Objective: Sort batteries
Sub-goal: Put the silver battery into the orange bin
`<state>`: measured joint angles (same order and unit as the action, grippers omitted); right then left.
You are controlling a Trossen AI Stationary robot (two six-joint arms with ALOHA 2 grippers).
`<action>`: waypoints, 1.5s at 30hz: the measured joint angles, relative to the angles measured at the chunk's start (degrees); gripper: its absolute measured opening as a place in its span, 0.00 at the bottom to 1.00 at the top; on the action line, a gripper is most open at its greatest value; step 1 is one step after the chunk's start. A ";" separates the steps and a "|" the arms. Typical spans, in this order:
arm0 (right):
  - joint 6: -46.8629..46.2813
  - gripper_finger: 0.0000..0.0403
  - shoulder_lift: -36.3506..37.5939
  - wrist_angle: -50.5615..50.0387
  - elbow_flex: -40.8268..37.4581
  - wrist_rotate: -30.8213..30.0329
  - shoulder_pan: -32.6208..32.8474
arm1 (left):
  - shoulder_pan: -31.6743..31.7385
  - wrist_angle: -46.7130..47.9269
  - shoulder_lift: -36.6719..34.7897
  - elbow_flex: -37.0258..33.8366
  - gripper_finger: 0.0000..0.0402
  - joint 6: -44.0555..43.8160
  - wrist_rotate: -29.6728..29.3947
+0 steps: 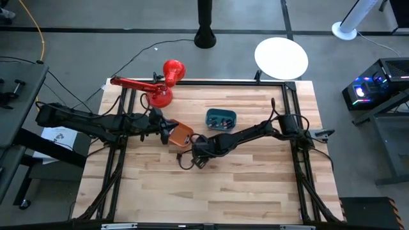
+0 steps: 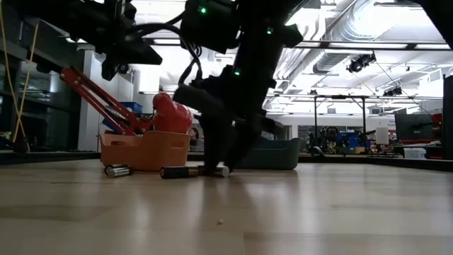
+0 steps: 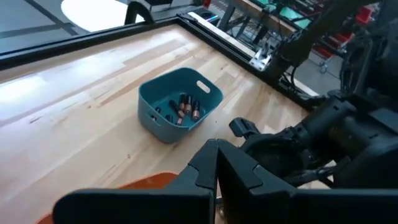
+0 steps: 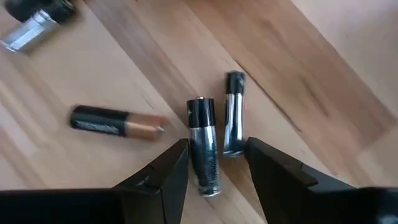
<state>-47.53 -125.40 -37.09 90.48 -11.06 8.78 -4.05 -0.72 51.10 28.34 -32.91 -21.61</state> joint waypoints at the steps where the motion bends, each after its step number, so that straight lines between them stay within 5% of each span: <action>1: 0.18 0.40 0.02 -0.85 0.00 -0.37 0.02 | 0.00 -0.09 0.00 0.00 0.00 -0.37 -0.19; 9: 5.93 0.40 0.37 -11.85 -0.16 -1.60 1.49 | 0.00 -0.52 -0.01 0.00 0.00 -0.98 -1.51; 21: 14.36 0.34 1.83 -12.96 2.64 -2.73 1.52 | 0.00 -6.11 -0.01 0.00 0.00 0.14 -2.97; 34: 20.86 0.34 3.37 -11.70 4.40 2.59 -10.84 | 2.52 -11.84 -0.01 0.02 0.00 -1.38 -2.94; 45: 27.06 0.34 3.37 -12.28 -2.19 1.04 -12.15 | 3.69 -14.22 -0.01 0.02 0.00 -1.44 -2.66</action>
<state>-20.47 -122.04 -49.38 88.29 -10.02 -3.38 -0.36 -14.94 51.09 28.36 -34.35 -24.27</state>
